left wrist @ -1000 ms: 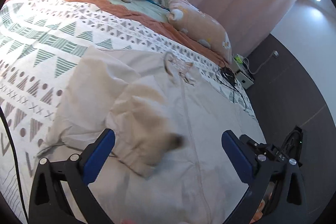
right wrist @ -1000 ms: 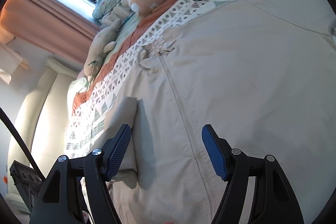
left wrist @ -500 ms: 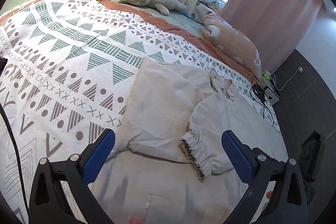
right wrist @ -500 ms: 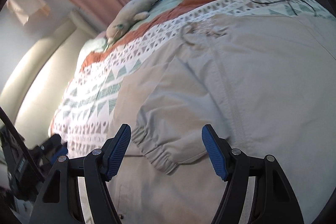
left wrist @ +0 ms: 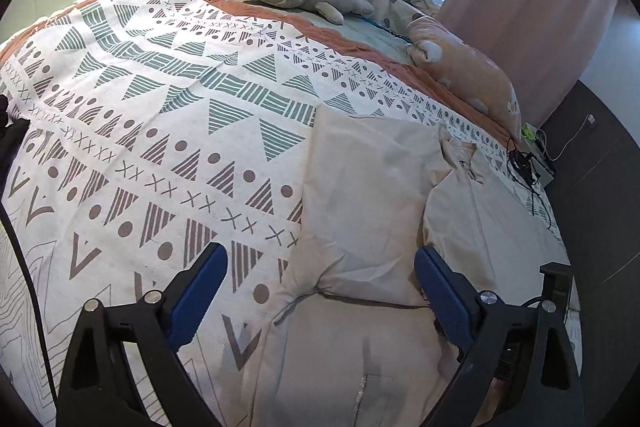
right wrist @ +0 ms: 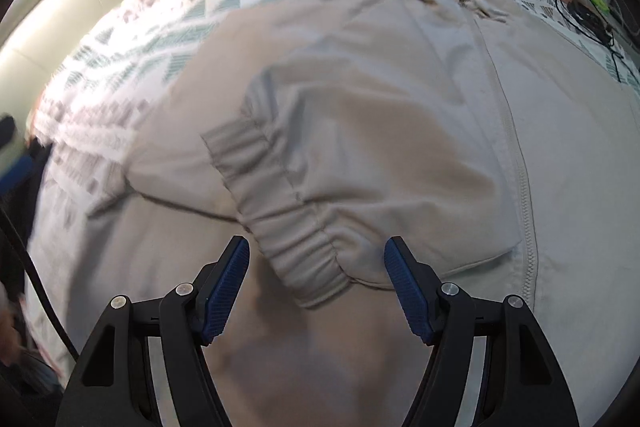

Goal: Fold large clothes
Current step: 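Move the right gripper to the folded elastic cuff and grasp it, then reposition the cuff on the jacket body with the right gripper and release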

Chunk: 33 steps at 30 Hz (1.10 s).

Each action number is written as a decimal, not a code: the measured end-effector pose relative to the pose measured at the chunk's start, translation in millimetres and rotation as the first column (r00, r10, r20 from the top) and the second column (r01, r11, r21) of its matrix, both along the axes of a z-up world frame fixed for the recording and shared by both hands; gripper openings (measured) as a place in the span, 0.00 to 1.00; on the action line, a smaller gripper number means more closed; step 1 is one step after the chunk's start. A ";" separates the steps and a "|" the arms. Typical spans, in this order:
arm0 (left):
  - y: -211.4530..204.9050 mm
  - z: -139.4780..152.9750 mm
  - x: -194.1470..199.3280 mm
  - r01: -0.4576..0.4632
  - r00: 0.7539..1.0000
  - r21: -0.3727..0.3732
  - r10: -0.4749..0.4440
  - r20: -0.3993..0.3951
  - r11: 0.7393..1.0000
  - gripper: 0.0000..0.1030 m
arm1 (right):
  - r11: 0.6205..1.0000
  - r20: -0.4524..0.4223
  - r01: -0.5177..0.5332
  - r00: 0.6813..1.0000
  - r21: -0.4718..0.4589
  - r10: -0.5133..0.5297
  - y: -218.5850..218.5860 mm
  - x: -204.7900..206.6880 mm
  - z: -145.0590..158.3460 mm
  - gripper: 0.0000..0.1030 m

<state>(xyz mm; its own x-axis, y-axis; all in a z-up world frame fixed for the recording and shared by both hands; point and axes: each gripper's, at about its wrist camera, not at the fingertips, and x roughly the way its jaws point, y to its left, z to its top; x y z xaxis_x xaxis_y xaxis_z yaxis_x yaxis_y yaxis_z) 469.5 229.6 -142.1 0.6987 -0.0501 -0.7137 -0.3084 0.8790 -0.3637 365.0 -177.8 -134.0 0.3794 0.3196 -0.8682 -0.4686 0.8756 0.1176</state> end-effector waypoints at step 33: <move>-26.0 -35.5 14.1 0.098 0.987 0.110 -0.082 -0.137 0.989 0.83 | 0.761 -0.130 0.487 0.867 0.429 -0.481 -223.1 3.8 12.4 0.57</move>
